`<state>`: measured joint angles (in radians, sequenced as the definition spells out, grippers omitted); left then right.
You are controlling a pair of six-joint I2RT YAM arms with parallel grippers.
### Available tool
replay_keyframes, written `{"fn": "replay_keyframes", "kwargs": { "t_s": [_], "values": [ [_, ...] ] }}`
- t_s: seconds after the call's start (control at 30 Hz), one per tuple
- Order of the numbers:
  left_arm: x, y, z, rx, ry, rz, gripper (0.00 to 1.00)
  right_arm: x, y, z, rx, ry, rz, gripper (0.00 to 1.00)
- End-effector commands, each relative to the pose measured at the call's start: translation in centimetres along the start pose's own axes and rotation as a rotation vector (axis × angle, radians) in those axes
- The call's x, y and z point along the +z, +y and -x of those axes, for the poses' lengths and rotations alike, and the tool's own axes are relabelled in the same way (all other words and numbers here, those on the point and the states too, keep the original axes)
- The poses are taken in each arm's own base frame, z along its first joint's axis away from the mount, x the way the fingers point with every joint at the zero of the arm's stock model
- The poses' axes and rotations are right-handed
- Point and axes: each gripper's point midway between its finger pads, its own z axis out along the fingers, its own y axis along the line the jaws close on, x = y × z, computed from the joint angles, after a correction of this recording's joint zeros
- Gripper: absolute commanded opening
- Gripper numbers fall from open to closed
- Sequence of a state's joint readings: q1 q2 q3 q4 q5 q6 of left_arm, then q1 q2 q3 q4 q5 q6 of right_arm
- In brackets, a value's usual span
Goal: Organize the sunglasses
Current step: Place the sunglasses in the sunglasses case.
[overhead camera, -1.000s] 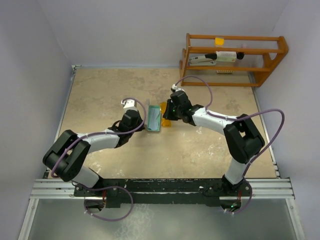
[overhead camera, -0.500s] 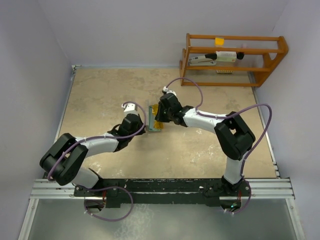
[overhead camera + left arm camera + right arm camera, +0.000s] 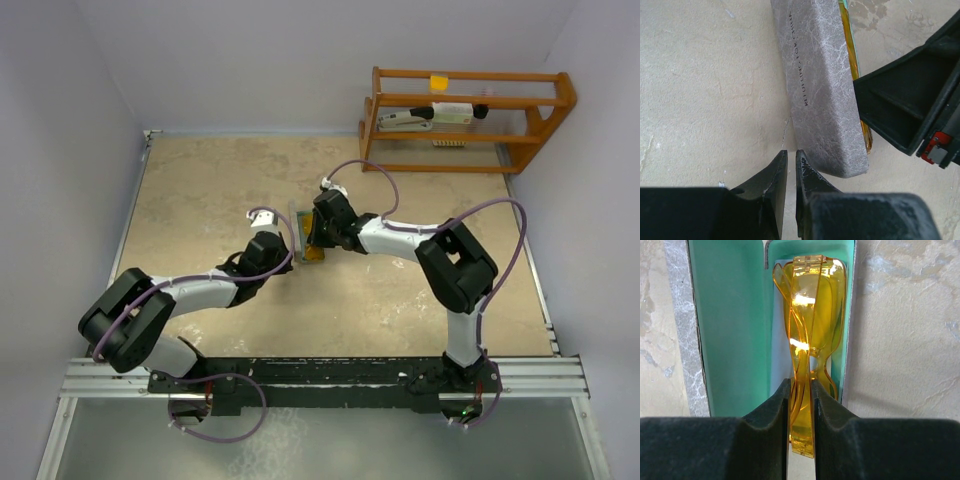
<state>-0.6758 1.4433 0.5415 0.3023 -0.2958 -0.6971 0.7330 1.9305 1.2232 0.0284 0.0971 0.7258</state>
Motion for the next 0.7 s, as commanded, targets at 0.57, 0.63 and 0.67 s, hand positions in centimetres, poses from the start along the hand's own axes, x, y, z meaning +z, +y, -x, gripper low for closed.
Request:
{"fn": "replay_keyframes", "kwargs": {
  "t_s": [0.57, 0.63, 0.67],
  "values": [
    [-0.4, -1.1, 2.0, -0.030, -0.068, -0.027, 0.09, 1.2, 0.6, 0.9, -0.038, -0.016, -0.011, 0.00],
    [-0.3, -1.1, 2.0, -0.030, -0.068, -0.027, 0.08, 1.3, 0.3, 0.6, -0.038, -0.010, -0.018, 0.00],
    [-0.3, -1.1, 2.0, -0.030, -0.067, -0.027, 0.08, 1.4, 0.2, 0.5, -0.039, -0.009, -0.019, 0.00]
  ]
}}
